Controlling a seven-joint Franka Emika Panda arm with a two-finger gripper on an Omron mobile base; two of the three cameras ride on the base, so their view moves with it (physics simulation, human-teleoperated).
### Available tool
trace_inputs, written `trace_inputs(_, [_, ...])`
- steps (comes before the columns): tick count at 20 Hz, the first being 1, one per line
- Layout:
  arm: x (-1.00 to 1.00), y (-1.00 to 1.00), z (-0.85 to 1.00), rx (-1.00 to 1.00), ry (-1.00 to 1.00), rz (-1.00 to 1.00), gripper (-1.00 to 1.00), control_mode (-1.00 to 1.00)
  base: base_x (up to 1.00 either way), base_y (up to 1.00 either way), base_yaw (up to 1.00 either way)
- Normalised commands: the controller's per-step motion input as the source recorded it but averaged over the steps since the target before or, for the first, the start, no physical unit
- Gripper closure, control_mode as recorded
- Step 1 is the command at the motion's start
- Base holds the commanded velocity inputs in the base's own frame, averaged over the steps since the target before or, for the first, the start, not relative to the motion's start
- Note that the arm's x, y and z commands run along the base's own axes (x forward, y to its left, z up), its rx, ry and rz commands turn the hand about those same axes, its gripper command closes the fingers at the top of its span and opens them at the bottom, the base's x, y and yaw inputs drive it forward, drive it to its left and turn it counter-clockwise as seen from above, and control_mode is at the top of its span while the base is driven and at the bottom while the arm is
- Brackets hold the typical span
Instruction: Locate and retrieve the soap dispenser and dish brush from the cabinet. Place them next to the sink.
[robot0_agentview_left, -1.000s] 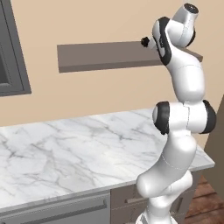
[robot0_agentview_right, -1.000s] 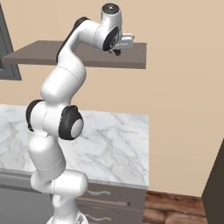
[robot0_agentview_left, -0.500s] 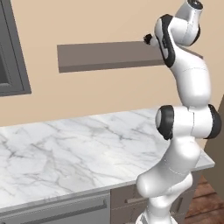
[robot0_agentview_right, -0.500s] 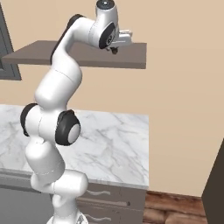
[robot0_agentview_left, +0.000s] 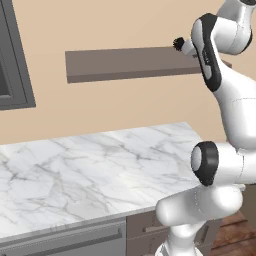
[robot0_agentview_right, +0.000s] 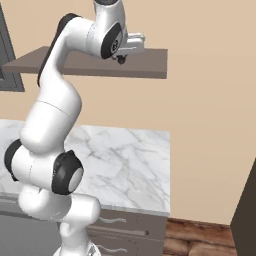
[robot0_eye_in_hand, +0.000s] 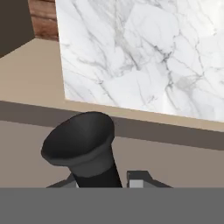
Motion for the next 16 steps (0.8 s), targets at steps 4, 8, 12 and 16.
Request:
trace_inputs(4, [-1.00, 0.46, -0.03, -0.01, -0.01, 0.03, 1.00, -1.00, 0.00, 0.00, 0.00])
trace_inputs(8, [-1.00, 0.36, -0.10, 0.00, -0.02, 0.04, 1.00, -1.00, 0.00, 0.00, 0.00])
trace_inputs(12, [-0.96, 0.21, -0.13, 0.00, -0.02, 0.03, 1.00, -1.00, 0.00, 0.00, 0.00])
trace_inputs(16, [-0.79, 0.22, -0.02, 0.00, -0.02, 0.25, 1.00, -1.00, 0.00, 0.00, 0.00])
